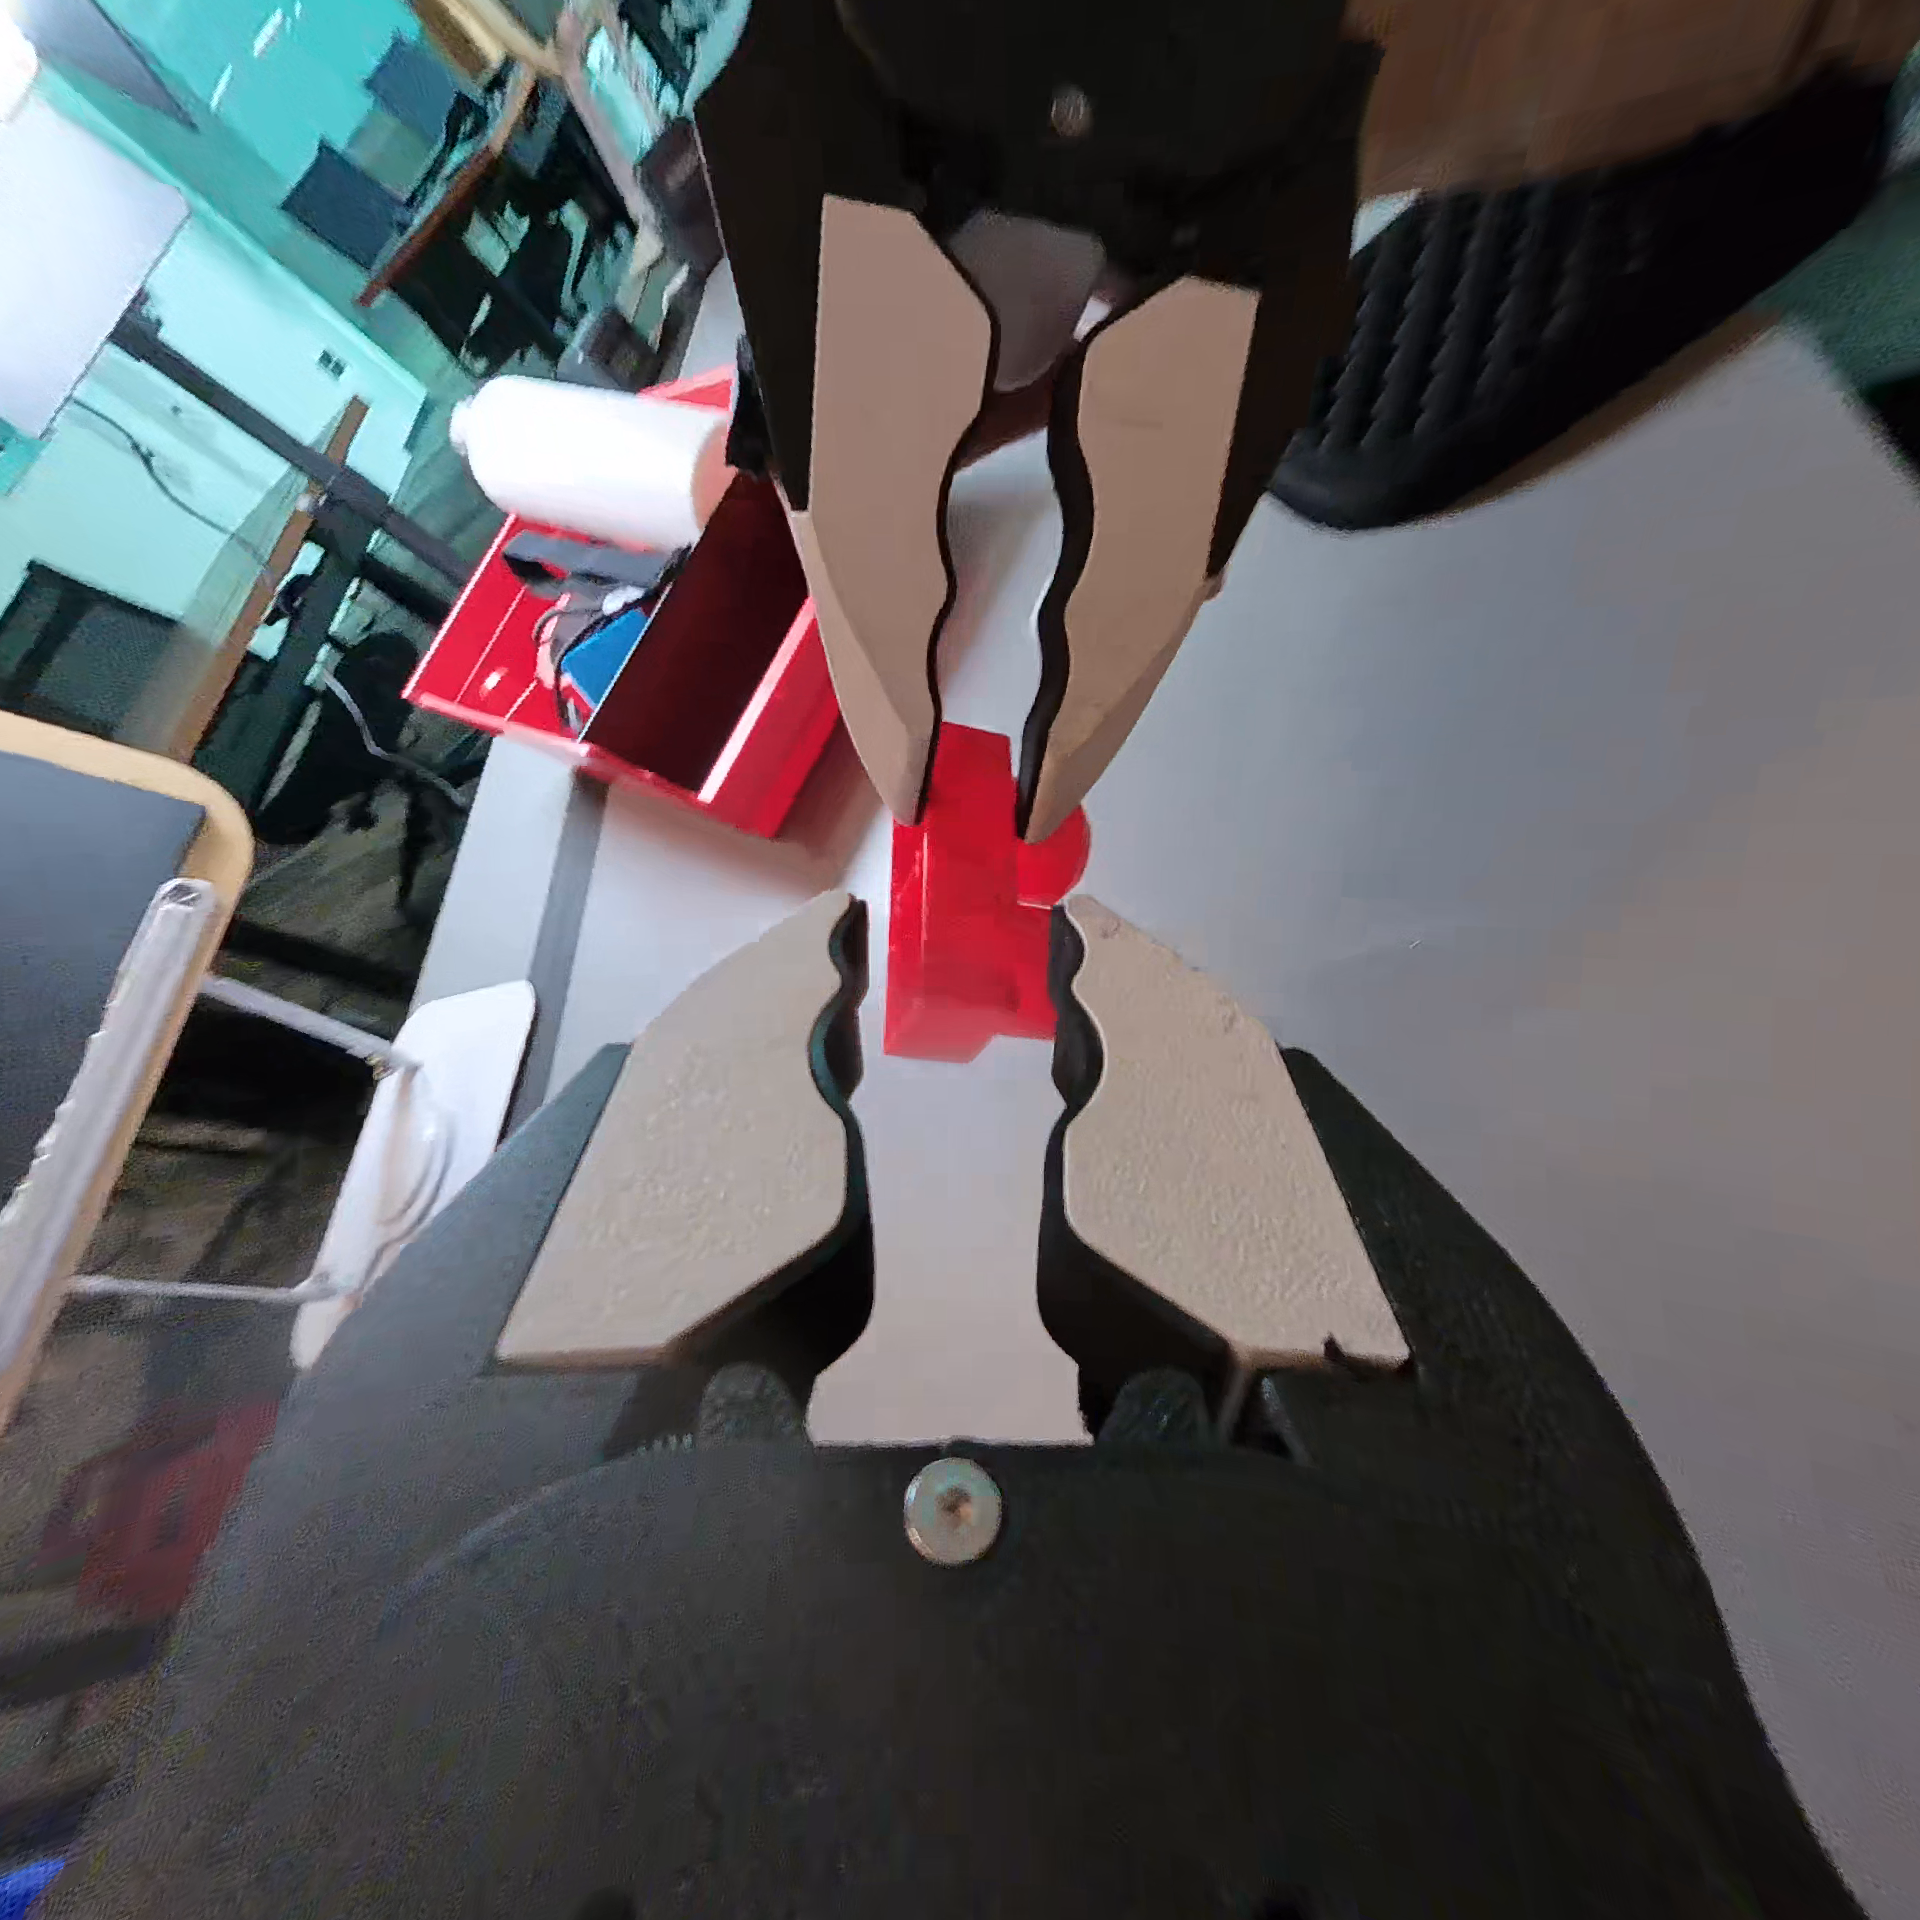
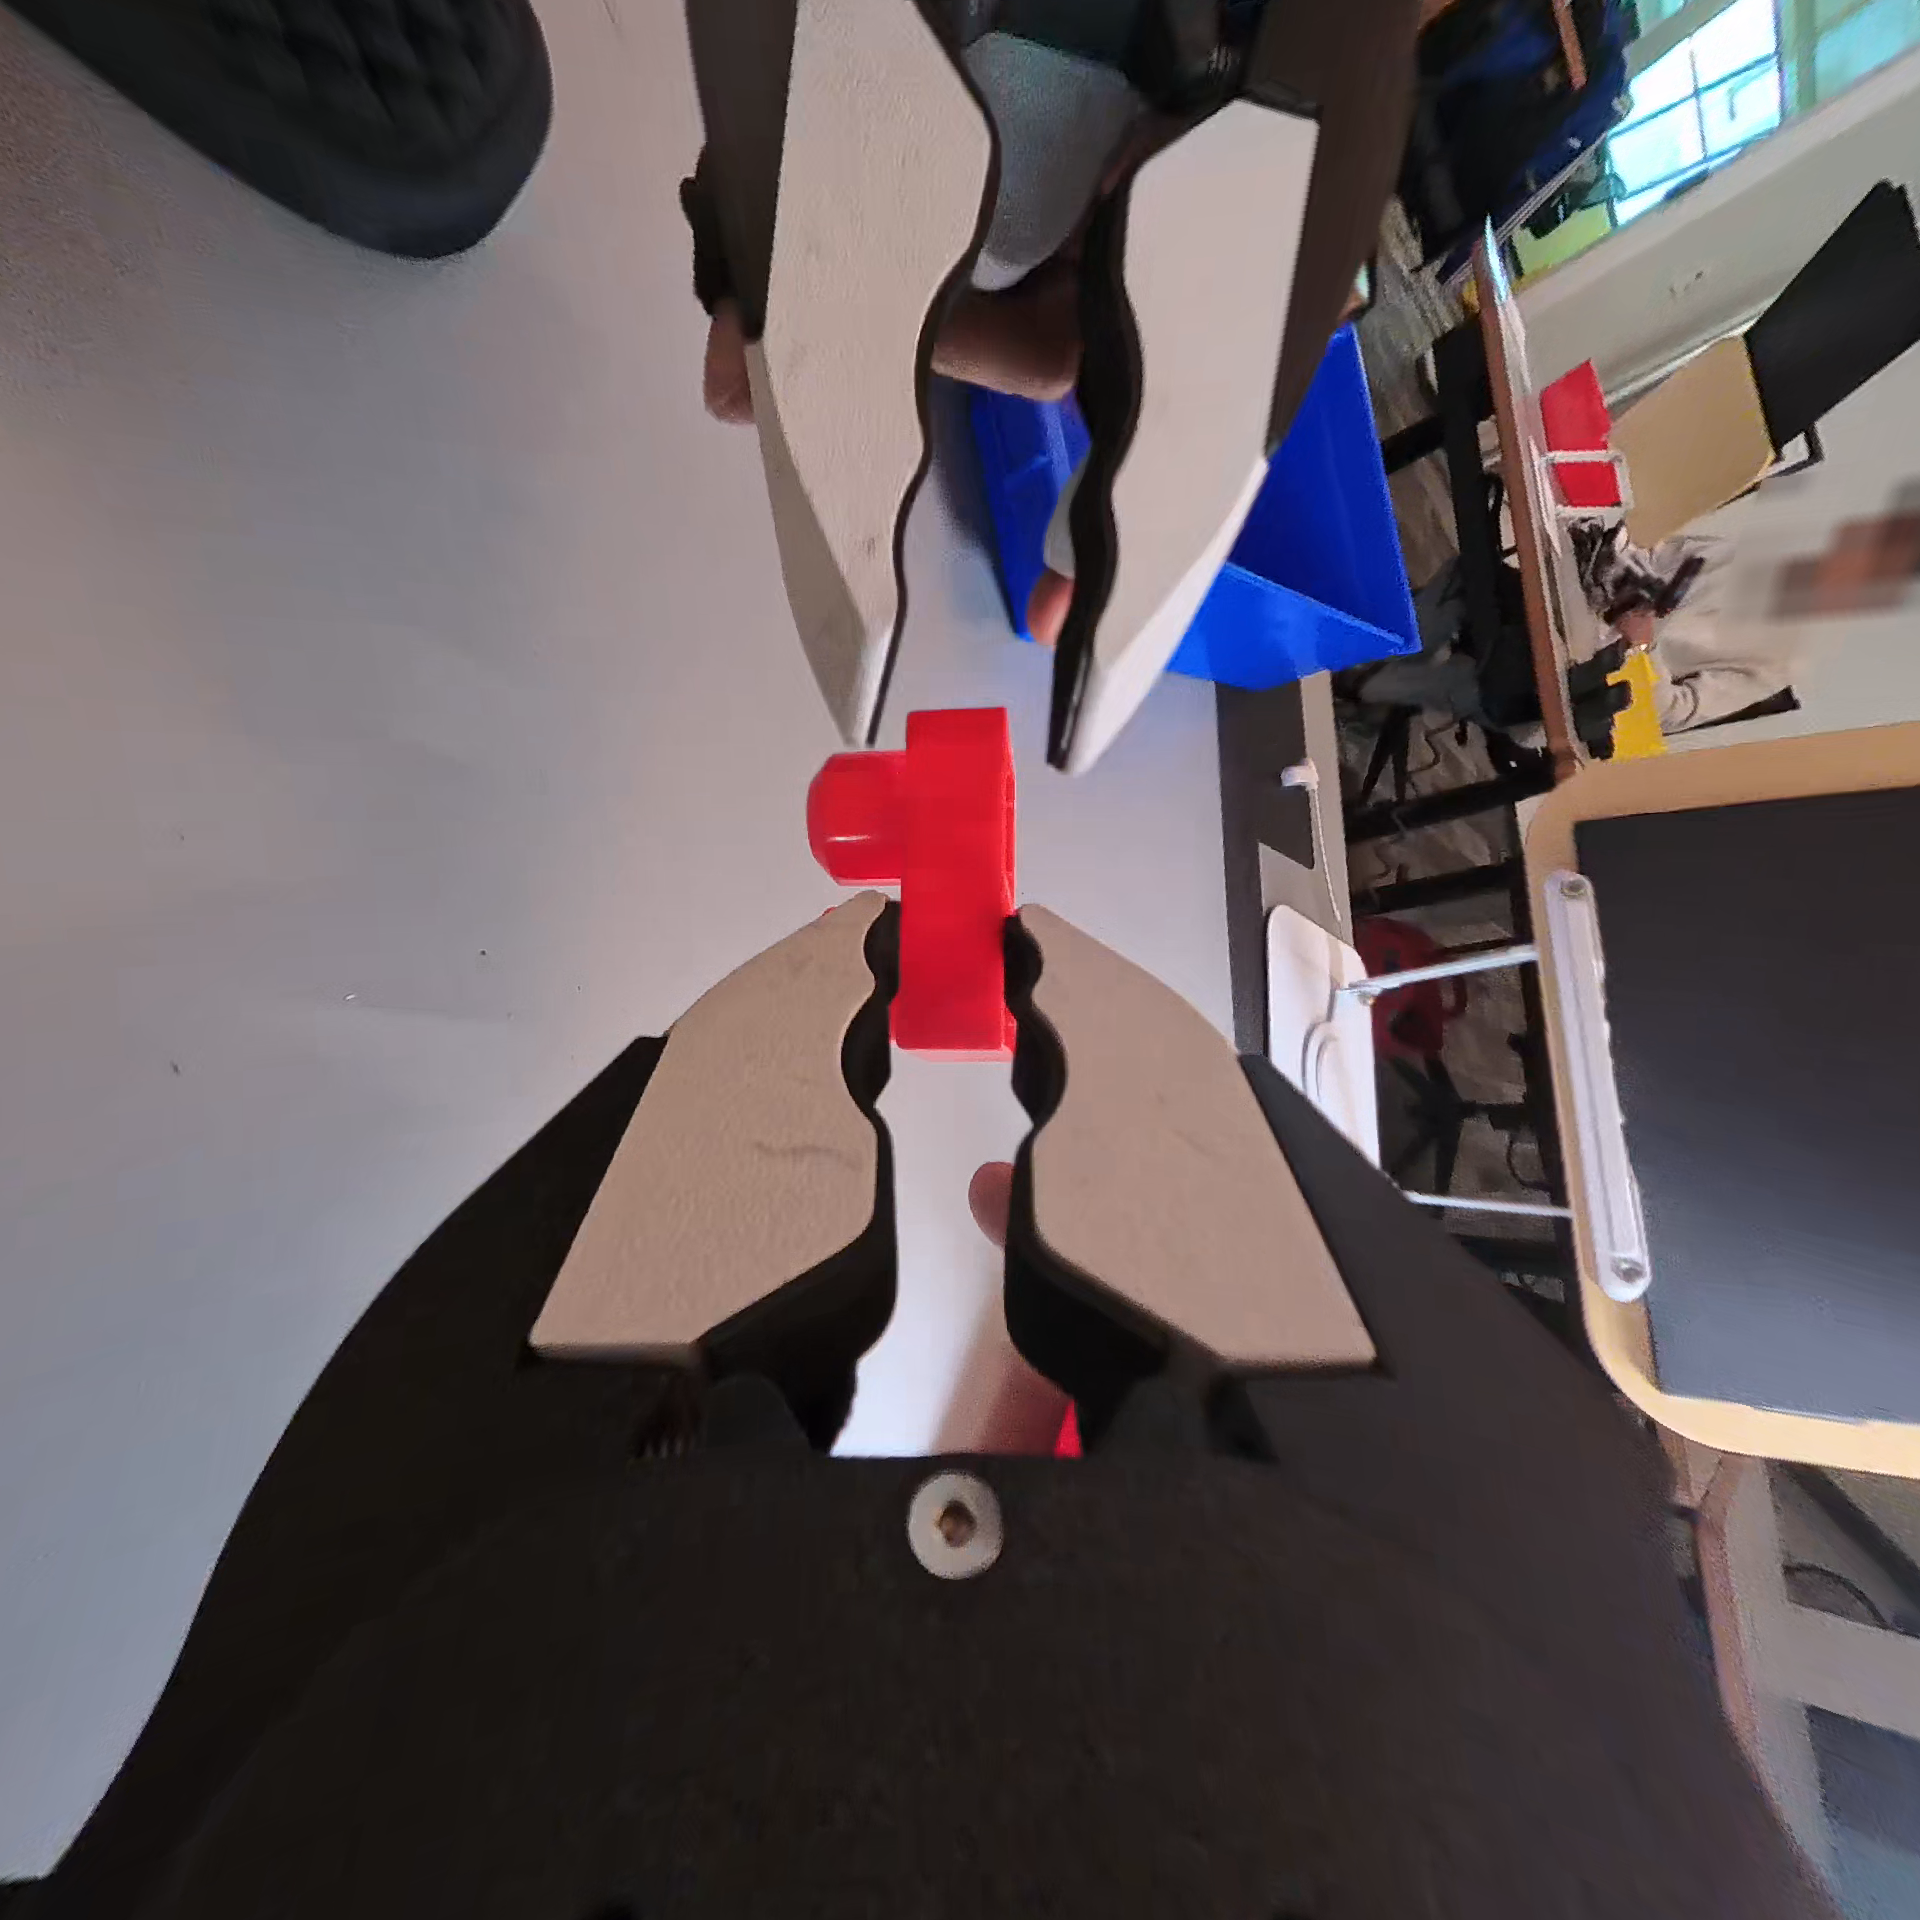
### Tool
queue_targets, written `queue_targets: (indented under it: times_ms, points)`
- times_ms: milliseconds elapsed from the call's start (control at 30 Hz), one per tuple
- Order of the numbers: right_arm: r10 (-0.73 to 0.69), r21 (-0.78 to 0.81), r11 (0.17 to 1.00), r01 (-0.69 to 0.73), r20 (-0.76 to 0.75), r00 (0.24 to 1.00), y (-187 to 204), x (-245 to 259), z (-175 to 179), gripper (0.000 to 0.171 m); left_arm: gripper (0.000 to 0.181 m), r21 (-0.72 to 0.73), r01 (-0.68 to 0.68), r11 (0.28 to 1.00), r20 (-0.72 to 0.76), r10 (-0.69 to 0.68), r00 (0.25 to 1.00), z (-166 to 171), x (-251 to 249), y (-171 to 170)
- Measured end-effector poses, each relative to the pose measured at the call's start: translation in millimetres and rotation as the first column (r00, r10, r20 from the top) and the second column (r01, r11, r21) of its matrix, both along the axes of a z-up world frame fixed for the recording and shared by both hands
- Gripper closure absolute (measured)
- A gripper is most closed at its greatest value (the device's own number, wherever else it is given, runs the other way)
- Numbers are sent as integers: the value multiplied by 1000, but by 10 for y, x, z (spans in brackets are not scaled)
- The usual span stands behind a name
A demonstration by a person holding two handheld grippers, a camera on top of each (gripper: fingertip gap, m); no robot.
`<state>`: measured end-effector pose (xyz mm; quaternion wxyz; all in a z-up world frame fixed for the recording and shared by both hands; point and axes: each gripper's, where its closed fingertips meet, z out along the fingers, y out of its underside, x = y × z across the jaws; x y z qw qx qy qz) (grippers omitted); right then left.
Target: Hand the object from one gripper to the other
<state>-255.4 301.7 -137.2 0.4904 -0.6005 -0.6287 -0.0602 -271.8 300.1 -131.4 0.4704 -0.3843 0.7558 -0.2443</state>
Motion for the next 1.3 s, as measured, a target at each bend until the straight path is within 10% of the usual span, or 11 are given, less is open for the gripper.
queue_targets:
  times_ms: [433,833,1033,1300]
  points:
    - [182,-62,976,-207,-280,943,-191,-81,231,151,163,2,95,996,83,-94,992,121,-21,-110]
    - [69,-32,997,-74,-139,988,-112,-146,155,163,164,120,30,992,15,-32,999,-18,92,-74]
    - [161,-72,981,-180,-215,963,-181,-52,171,128,165,67,118,991,57,-121,991,68,14,-167]
    - [164,-63,982,-178,-178,970,-236,-137,170,151,158,-17,121,992,72,-120,990,54,15,-152]
